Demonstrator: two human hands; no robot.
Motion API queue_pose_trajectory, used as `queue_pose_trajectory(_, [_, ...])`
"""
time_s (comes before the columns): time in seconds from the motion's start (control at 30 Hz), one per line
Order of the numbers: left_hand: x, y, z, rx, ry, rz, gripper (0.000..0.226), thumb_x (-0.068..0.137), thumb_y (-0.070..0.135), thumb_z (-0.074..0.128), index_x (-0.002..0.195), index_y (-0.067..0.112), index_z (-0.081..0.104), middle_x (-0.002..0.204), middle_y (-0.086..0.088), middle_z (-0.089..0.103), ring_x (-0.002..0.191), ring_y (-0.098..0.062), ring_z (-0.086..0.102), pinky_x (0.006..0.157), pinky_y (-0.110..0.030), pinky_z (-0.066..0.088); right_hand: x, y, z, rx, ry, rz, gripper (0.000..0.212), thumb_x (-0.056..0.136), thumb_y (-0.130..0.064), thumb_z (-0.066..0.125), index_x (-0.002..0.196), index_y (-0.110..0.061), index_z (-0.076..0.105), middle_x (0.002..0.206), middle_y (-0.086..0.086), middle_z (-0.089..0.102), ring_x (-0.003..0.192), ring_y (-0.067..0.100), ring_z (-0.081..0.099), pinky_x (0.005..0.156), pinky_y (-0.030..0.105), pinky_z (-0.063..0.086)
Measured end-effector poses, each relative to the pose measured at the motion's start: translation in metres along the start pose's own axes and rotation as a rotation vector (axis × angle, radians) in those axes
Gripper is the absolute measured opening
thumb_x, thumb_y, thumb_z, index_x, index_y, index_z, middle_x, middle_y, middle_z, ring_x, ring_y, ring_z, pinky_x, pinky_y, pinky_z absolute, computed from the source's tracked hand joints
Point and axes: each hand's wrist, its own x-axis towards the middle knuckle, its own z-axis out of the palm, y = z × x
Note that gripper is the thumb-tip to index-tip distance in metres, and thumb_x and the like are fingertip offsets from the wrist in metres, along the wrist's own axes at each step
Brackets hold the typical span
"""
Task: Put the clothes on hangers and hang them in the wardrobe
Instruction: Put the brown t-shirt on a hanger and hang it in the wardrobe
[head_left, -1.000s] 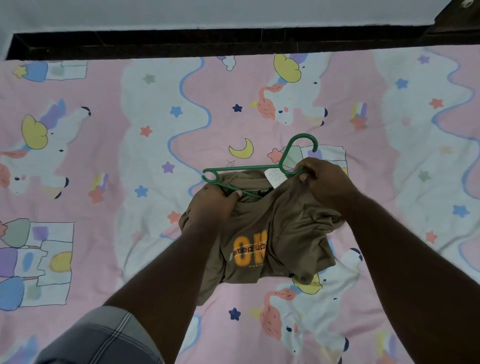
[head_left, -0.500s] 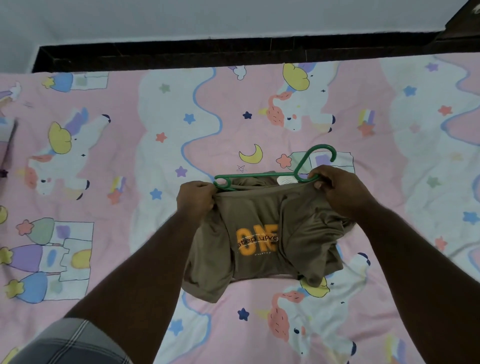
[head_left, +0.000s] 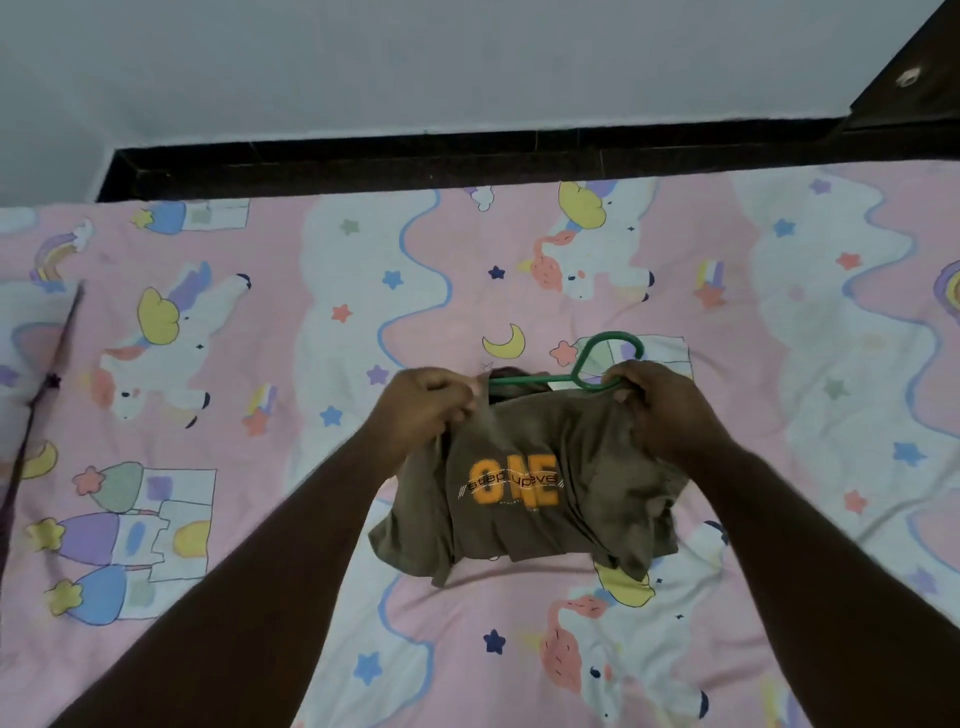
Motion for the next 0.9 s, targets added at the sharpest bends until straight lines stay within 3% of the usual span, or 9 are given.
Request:
queue_pose_trajectory(0.07, [-0.016, 0.005, -0.004, -0.042, -0.046, 0.058, 0.013, 0.095, 0.009, 0.064, 0.096, 0.012, 0.077, 0.085, -0.003, 0.076, 0.071, -0.007, 0.067, 0.066, -0.019, 0.049, 0.001, -0.015, -0.006, 0.014, 0.004, -0.026, 0.026, 0.093, 0.003, 0.055, 0.112, -0.005, 0.070, 0.109, 0.012, 0.071, 0.101, 0.029, 0.063, 0.079, 0.022, 0.035])
queue_pose_trajectory(0.17, [-0.025, 0.003, -0.034, 0.221, 0.339, 0.256, 0.017, 0.093, 0.015, 0.066, 0.104, 0.026, 0.073, 0.109, 0.006, 0.073, 0.095, -0.007, 0.067, 0.088, -0.027, 0.050, -0.003, -0.038, -0.021, 0.028, 0.038, -0.061, 0.027, 0.094, 0.002, 0.054, 0.115, -0.005, 0.069, 0.113, 0.012, 0.070, 0.105, 0.029, 0.061, 0.079, 0.017, 0.031])
queue_pose_trajectory(0.27, [-0.038, 0.019, -0.059, 0.571, 0.185, 0.310, 0.042, 0.084, 0.049, 0.057, 0.120, 0.031, 0.070, 0.121, 0.005, 0.069, 0.115, -0.019, 0.061, 0.102, -0.042, 0.048, -0.008, -0.063, -0.040, 0.055, 0.065, -0.102, 0.027, 0.094, 0.003, 0.054, 0.115, -0.007, 0.069, 0.113, 0.009, 0.069, 0.105, 0.025, 0.060, 0.082, 0.017, 0.032])
queue_pose_trajectory(0.33, [-0.054, 0.043, -0.066, 0.729, 0.098, 0.319, 0.037, 0.086, 0.048, 0.052, 0.114, 0.033, 0.072, 0.109, 0.010, 0.072, 0.107, -0.017, 0.063, 0.096, -0.039, 0.050, -0.013, -0.085, -0.057, 0.061, 0.085, -0.124, 0.027, 0.094, 0.002, 0.054, 0.113, -0.010, 0.069, 0.111, 0.005, 0.068, 0.101, 0.019, 0.058, 0.082, 0.019, 0.033])
queue_pose_trajectory(0.47, [-0.083, 0.093, -0.086, 0.651, 0.174, 0.484, 0.016, 0.096, 0.014, 0.060, 0.106, 0.017, 0.073, 0.103, 0.005, 0.072, 0.097, -0.016, 0.062, 0.085, -0.029, 0.045, -0.020, -0.134, -0.101, 0.118, 0.171, -0.141, 0.030, 0.093, 0.001, 0.056, 0.114, -0.016, 0.070, 0.111, -0.006, 0.067, 0.103, 0.010, 0.057, 0.091, 0.025, 0.042])
queue_pose_trajectory(0.6, [-0.122, 0.145, -0.110, 0.649, 0.201, 0.597, 0.013, 0.099, 0.020, 0.058, 0.104, 0.020, 0.069, 0.102, 0.006, 0.066, 0.093, -0.013, 0.058, 0.076, -0.020, 0.041, -0.033, -0.186, -0.152, 0.192, 0.228, -0.158, 0.037, 0.091, -0.001, 0.061, 0.110, -0.031, 0.069, 0.103, -0.028, 0.063, 0.093, -0.014, 0.058, 0.084, 0.001, 0.037])
queue_pose_trajectory(0.7, [-0.157, 0.187, -0.128, 0.576, 0.225, 0.674, 0.010, 0.096, 0.019, 0.058, 0.095, 0.025, 0.067, 0.095, 0.011, 0.063, 0.082, -0.012, 0.062, 0.067, -0.024, 0.050, -0.044, -0.230, -0.189, 0.228, 0.281, -0.198, 0.039, 0.090, -0.002, 0.064, 0.108, -0.036, 0.068, 0.101, -0.028, 0.065, 0.094, -0.015, 0.059, 0.082, 0.003, 0.041])
queue_pose_trajectory(0.83, [-0.199, 0.242, -0.157, 0.608, 0.333, 0.858, 0.012, 0.093, 0.014, 0.059, 0.094, 0.023, 0.065, 0.094, 0.011, 0.062, 0.090, -0.005, 0.053, 0.076, -0.013, 0.039, -0.062, -0.287, -0.237, 0.260, 0.337, -0.258, 0.036, 0.090, 0.000, 0.064, 0.115, -0.025, 0.071, 0.096, -0.025, 0.065, 0.087, -0.017, 0.059, 0.079, 0.001, 0.040])
queue_pose_trajectory(0.9, [-0.218, 0.268, -0.167, 0.691, 0.304, 0.916, 0.013, 0.095, 0.013, 0.056, 0.097, 0.022, 0.065, 0.095, 0.007, 0.062, 0.091, -0.008, 0.051, 0.078, -0.019, 0.038, -0.070, -0.314, -0.258, 0.244, 0.351, -0.294, 0.035, 0.090, -0.002, 0.065, 0.115, -0.026, 0.071, 0.094, -0.025, 0.065, 0.086, -0.018, 0.058, 0.079, 0.000, 0.039])
